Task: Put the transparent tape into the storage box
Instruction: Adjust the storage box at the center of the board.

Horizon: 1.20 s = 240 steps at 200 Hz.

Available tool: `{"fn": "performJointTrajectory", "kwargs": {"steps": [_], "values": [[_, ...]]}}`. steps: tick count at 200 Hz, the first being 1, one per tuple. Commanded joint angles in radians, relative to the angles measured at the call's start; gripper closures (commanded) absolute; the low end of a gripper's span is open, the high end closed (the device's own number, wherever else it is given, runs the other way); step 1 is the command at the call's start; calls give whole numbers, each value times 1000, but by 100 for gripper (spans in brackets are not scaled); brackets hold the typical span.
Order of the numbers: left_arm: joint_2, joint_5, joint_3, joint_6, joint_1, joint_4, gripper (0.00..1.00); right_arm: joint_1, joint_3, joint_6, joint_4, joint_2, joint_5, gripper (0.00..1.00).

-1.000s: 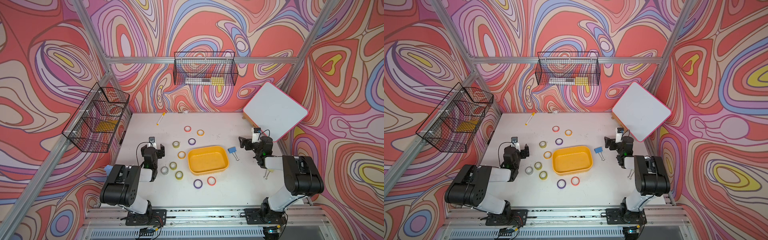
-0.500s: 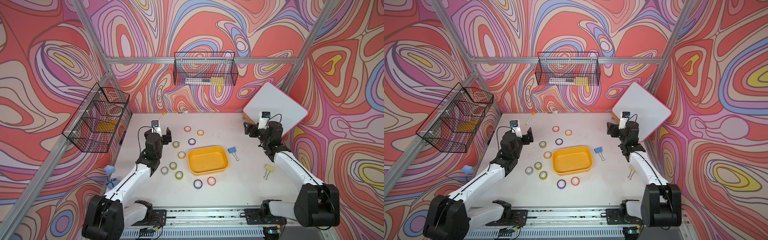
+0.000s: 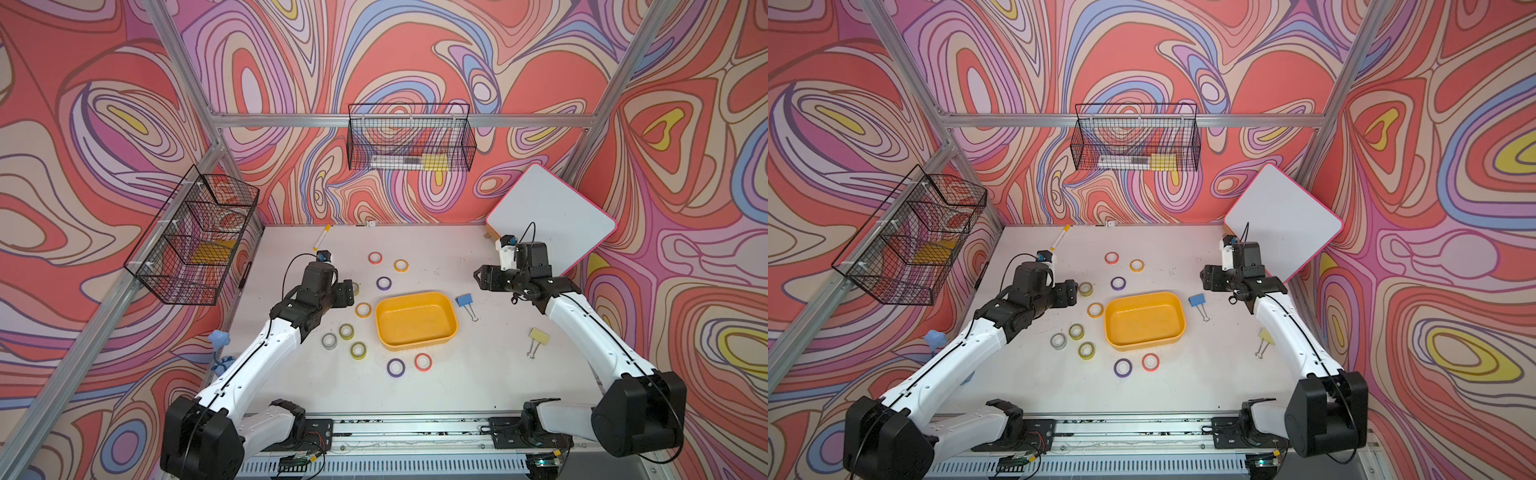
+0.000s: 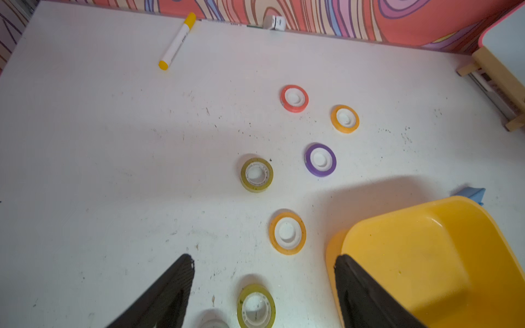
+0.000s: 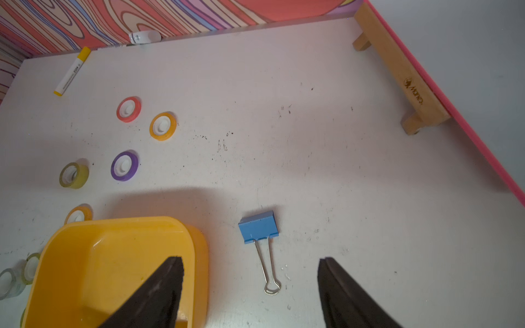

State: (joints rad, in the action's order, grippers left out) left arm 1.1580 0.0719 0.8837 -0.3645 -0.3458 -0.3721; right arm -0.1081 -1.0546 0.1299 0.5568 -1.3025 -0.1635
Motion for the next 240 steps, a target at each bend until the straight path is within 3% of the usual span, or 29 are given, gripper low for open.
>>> {"fn": "performJointTrajectory", "kwargs": {"steps": [1,38,79,105,130,240], "values": [[-7,-53,34,-6,-9,-122,18,-13,-38,23,143,-17,-61,29],[52,-99,79,14,-36,-227,24,-54,-72,22,238,-58,-128,33],[131,-51,122,0,-86,-353,29,-142,-89,22,295,-93,-131,39],[137,-58,99,-16,-118,-336,29,-197,-97,42,302,-144,-85,39],[132,-82,84,-24,-126,-321,34,-218,-116,72,306,-211,-67,50],[110,-113,43,-24,-127,-289,39,-257,-164,144,271,-376,-24,68]]}}
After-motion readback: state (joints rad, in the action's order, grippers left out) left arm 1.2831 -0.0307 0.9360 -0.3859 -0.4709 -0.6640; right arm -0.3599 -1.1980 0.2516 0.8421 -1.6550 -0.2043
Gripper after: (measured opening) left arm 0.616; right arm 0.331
